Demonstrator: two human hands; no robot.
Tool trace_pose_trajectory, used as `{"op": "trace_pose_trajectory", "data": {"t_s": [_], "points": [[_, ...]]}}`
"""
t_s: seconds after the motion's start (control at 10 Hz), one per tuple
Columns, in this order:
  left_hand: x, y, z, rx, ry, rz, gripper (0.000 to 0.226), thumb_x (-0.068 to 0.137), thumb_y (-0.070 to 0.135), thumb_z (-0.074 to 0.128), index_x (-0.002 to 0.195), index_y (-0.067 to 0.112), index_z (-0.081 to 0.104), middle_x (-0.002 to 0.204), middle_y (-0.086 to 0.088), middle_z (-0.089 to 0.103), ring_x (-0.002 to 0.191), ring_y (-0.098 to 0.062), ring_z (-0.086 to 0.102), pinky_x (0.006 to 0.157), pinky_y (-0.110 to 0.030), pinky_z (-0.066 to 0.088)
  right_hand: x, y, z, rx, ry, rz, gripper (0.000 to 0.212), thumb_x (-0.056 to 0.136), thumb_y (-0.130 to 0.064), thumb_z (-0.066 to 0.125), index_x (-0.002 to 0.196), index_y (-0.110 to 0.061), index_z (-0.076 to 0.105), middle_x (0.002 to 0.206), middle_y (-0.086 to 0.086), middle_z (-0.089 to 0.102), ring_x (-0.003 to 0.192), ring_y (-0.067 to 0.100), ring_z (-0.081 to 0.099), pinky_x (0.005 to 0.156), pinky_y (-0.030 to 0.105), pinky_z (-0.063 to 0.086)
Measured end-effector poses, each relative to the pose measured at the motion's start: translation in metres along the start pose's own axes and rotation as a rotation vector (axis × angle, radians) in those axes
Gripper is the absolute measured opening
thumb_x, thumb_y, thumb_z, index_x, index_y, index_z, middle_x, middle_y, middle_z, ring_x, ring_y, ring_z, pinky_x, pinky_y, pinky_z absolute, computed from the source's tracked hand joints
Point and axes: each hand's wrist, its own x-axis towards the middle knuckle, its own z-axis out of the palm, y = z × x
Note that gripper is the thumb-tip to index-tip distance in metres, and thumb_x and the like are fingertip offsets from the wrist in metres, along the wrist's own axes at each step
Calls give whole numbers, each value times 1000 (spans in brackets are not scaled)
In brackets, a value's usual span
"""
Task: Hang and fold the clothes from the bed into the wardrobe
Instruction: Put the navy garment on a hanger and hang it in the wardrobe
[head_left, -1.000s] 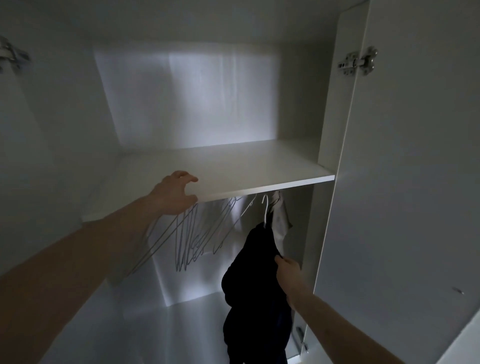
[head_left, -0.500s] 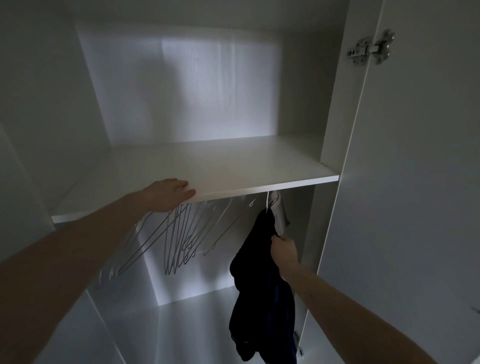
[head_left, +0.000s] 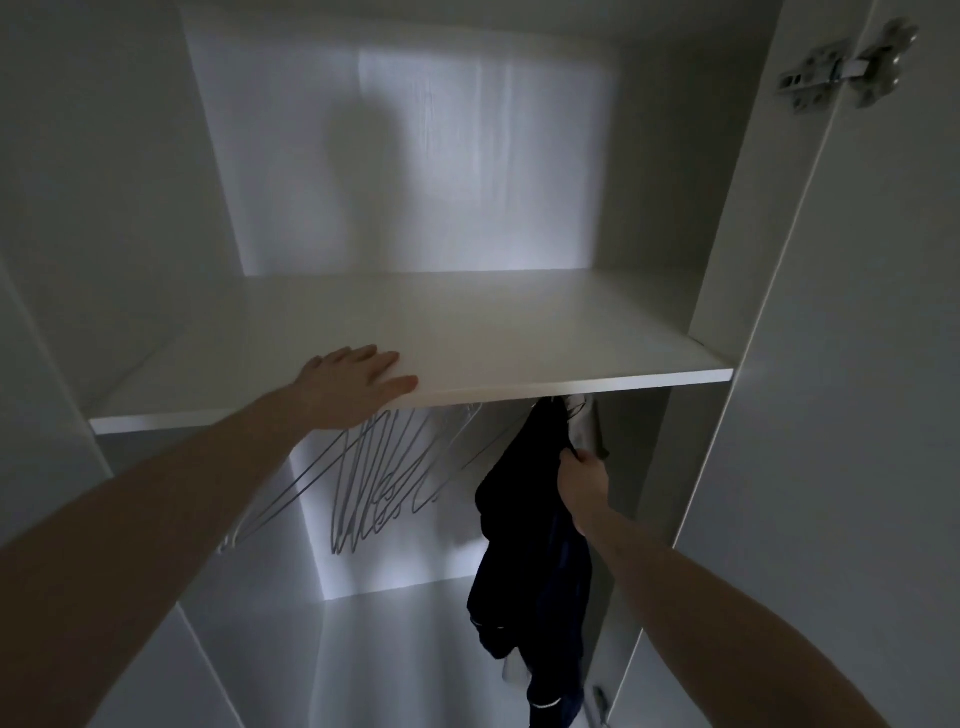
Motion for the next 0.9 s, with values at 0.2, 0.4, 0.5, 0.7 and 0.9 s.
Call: {"op": "trace_pose_trajectory", "data": {"t_s": [0.2, 0.4, 0.5, 0.7, 0.9], "points": [[5, -5, 6, -3, 31, 12, 136, 49, 109, -1, 159, 36, 32, 169, 2, 23, 156, -26, 14, 127, -52, 6, 25, 18, 8, -82, 24, -62, 33, 103, -23, 43, 72, -12, 42, 63, 5, 42, 53, 18, 36, 53, 32, 30], [6, -7, 7, 14, 68, 32, 121, 62, 105, 3, 158, 37, 32, 168, 2, 24, 156, -26, 17, 127, -53, 9, 37, 9, 15, -83, 112, -167, 35, 102, -23, 43, 70, -10, 46, 62, 6, 47, 58, 22, 44, 56, 33, 35], [3, -14, 10, 83, 124, 145, 64, 99, 62, 26, 152, 46, -5, 170, -7, 17, 155, -36, 18, 121, -59, 24, 51, 0, 14, -215, 77, -152, 36, 103, -26, 41, 72, -9, 49, 68, 7, 54, 60, 24, 49, 57, 33, 39], [6, -8, 9, -22, 107, 42, 117, 64, 104, 6, 158, 37, 33, 168, 2, 26, 156, -25, 18, 126, -54, 10, 71, 5, 3, -494, -47, -17, 37, 107, -31, 35, 124, -11, 61, 101, 10, 62, 77, 24, 59, 67, 33, 49], [8, -8, 10, 89, 68, 25, 119, 62, 104, -2, 158, 39, 28, 169, 1, 23, 156, -27, 17, 126, -54, 12, 67, 34, -4, -637, -68, -54, 37, 108, -34, 37, 130, -11, 56, 101, 10, 59, 84, 29, 61, 72, 38, 52]]}}
